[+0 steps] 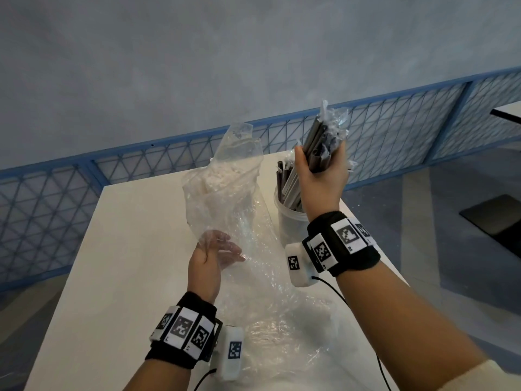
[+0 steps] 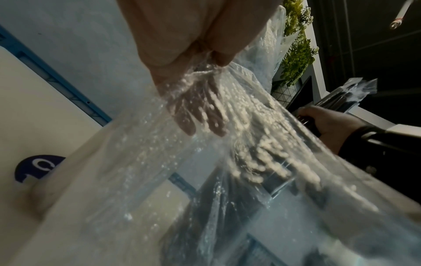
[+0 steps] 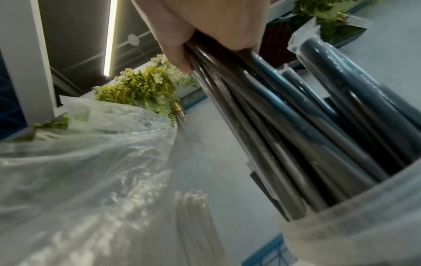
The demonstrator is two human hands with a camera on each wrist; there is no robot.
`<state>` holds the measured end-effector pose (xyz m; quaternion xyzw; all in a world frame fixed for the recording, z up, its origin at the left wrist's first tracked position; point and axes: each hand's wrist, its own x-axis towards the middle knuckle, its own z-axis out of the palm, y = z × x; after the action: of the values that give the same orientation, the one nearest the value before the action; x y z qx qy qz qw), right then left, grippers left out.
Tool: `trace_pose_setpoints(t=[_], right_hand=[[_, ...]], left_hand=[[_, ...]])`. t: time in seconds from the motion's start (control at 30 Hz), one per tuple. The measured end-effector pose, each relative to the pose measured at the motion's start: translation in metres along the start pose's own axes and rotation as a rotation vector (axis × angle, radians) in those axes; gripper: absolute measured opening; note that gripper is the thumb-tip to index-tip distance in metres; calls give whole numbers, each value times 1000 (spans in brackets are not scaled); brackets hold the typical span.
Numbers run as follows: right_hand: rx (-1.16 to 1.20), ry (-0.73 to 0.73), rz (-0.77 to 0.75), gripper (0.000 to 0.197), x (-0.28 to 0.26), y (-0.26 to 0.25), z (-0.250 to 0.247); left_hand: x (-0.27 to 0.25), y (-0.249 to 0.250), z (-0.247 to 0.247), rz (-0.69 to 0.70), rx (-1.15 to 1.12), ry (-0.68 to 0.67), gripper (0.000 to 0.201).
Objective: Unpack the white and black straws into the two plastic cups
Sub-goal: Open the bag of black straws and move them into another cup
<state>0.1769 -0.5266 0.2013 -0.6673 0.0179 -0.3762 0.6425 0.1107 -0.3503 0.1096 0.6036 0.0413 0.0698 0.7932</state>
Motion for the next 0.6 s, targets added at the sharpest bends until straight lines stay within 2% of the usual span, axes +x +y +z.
trace_pose_setpoints(t=[0.1,0.3,0.53,0.6], right_hand=[[-38,-22,65,42,3,9,2],[-51,-82,194,52,5,24,8],[-116,-290,296,53,-14,43,17],[-99,-278,331,51,-9,48,20]], left_hand=[[0,1,-3,5,18,1,36],[-1,-2,-6,14,54,6,35],[-3,-8,-11,16,86,33,30],[-4,-7,-14,23,85,38,31]])
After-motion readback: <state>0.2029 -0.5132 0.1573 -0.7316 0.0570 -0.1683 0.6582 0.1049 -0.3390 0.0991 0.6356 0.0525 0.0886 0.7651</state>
